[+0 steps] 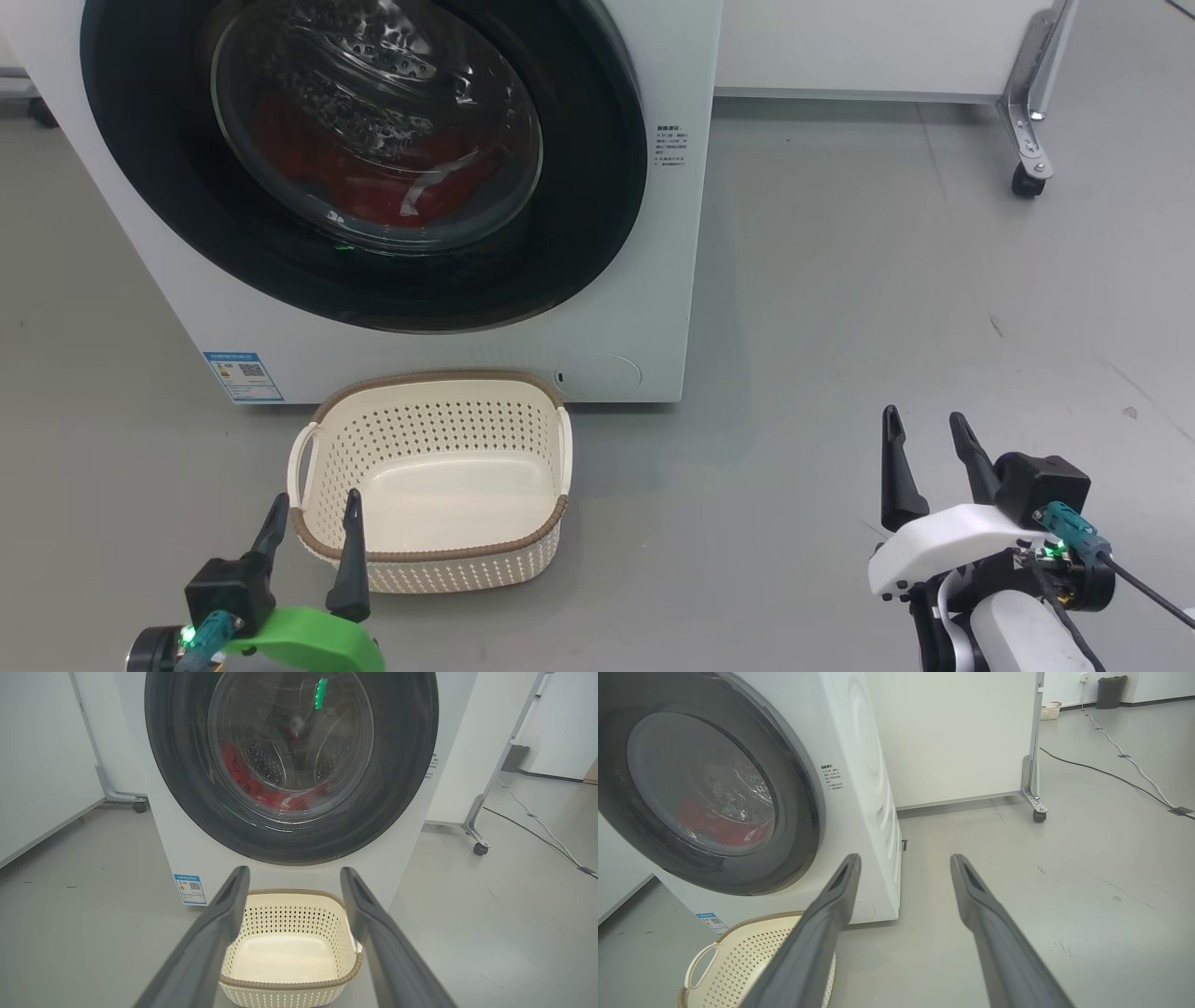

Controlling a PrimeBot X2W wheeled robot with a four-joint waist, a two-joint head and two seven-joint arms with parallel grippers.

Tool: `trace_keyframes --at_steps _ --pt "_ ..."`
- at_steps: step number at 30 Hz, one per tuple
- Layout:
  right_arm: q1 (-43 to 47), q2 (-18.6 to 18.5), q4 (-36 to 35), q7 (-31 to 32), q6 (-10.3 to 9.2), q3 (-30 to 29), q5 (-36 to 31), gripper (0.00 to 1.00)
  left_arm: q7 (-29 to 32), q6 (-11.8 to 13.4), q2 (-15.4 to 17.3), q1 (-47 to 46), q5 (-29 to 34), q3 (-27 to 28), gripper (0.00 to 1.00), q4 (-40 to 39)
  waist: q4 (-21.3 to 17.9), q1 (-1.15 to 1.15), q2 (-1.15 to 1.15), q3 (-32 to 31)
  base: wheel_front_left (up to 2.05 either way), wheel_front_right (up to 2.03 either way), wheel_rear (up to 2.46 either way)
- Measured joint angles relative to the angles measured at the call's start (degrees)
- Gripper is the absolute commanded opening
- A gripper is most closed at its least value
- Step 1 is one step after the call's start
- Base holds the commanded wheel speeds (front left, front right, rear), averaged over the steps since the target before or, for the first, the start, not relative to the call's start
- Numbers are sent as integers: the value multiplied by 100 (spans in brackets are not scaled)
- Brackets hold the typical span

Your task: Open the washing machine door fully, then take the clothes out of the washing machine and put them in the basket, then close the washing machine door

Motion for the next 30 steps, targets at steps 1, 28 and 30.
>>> trace_keyframes --at_steps 1,28,30 --pt "0 0 0 0 0 0 0 100 0 0 0 0 0 0 100 0 0 0 0 0 0 0 0" --pt "-148 27 180 -2 1 48 0 100 0 75 0 -112 -79 -34 100 115 53 0 0 35 0 0 0" --pt "-161 29 196 -2 1 64 0 100 0 75 0 -128 -80 -34 100 119 55 0 0 36 0 0 0"
